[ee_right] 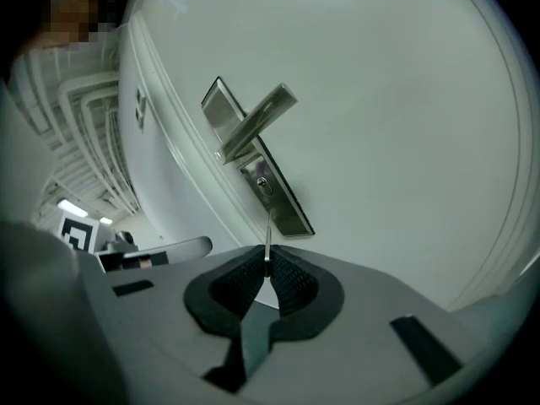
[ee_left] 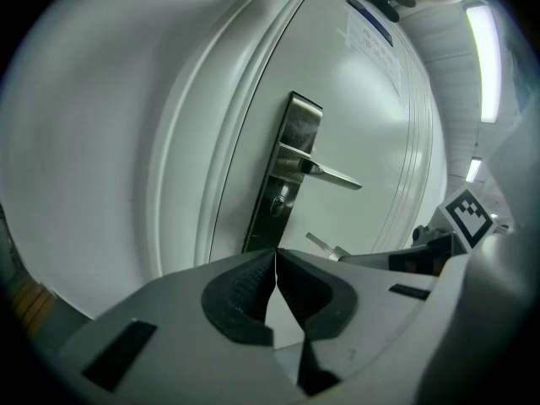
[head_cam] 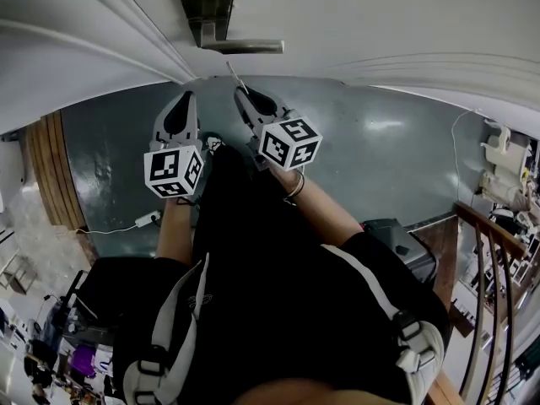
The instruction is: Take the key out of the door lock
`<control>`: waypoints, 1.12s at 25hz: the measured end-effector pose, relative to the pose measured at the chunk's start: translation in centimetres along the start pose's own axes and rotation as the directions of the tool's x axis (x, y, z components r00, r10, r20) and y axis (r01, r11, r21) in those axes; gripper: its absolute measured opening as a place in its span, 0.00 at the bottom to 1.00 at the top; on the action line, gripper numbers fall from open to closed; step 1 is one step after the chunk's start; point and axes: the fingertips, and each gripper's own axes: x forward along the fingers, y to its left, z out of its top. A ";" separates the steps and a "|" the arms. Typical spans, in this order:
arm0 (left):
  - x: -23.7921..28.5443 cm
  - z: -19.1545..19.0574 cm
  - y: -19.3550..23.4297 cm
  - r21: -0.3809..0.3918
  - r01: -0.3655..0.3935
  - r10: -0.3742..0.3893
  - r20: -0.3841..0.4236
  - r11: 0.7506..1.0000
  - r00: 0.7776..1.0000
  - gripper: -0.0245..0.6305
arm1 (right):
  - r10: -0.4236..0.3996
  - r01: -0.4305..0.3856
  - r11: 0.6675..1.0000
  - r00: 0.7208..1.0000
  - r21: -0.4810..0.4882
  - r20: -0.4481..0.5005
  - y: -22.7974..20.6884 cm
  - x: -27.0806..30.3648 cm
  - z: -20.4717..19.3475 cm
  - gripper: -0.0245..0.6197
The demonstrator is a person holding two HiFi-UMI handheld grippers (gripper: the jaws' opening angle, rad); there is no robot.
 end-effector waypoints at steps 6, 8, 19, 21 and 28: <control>0.6 -0.4 -3.3 0.006 0.002 -0.002 -0.007 1.000 1.000 0.07 | -0.080 0.067 0.978 0.995 -0.199 -0.056 -2.8 -3.4 0.3 0.09; 0.6 -0.5 -4.2 0.009 0.004 -0.004 -0.010 1.000 1.000 0.07 | -0.105 0.085 0.965 0.992 -0.246 -0.067 -3.6 -4.5 0.4 0.09; 0.3 1.1 -10.0 0.037 -0.026 0.024 0.049 0.999 0.999 0.07 | -0.161 0.145 0.911 0.987 -0.386 -0.010 -6.3 -11.2 3.0 0.09; -0.3 2.4 -10.7 0.040 -0.050 0.047 0.087 0.998 0.995 0.07 | -0.164 0.160 0.900 0.986 -0.406 0.026 -6.2 -12.6 4.2 0.09; -1.9 8.0 -13.4 0.076 -0.076 0.058 0.218 0.994 0.974 0.07 | -0.145 0.212 0.866 0.973 -0.453 0.179 -5.1 -15.8 9.4 0.09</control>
